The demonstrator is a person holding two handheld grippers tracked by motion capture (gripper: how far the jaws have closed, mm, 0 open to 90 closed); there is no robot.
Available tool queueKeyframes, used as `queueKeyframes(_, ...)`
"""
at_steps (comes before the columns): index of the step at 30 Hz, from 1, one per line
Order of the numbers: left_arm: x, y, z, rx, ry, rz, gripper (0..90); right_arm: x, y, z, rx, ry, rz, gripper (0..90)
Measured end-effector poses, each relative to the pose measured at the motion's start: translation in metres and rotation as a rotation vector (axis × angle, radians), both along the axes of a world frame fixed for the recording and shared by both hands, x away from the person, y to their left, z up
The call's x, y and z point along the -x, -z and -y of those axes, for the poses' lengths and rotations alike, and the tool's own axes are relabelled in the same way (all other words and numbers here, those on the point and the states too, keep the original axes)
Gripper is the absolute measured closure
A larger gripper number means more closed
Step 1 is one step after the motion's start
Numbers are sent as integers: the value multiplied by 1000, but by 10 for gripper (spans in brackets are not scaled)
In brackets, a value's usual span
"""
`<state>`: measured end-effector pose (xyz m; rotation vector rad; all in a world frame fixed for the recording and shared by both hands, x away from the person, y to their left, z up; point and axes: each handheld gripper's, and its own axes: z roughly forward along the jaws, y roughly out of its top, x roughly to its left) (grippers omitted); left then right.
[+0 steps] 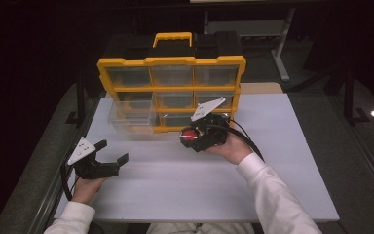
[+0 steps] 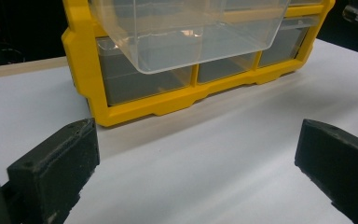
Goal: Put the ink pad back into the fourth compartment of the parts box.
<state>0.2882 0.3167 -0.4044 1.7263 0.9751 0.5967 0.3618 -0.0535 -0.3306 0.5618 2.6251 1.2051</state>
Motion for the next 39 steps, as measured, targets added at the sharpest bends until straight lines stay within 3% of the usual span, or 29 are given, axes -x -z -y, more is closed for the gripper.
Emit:
queueKeyframes(17,0,0,1,-3,3,-5,0,-11,-20,-8,13,-11,26,292)
queueKeyframes(29,0,0,0,-4,6,-1,0,-18,-38,-26,36,-41,52,291)
queueKeyframes(39,0,0,1,-3,11,-2,0,-27,-51,-33,32,-34,72,291)
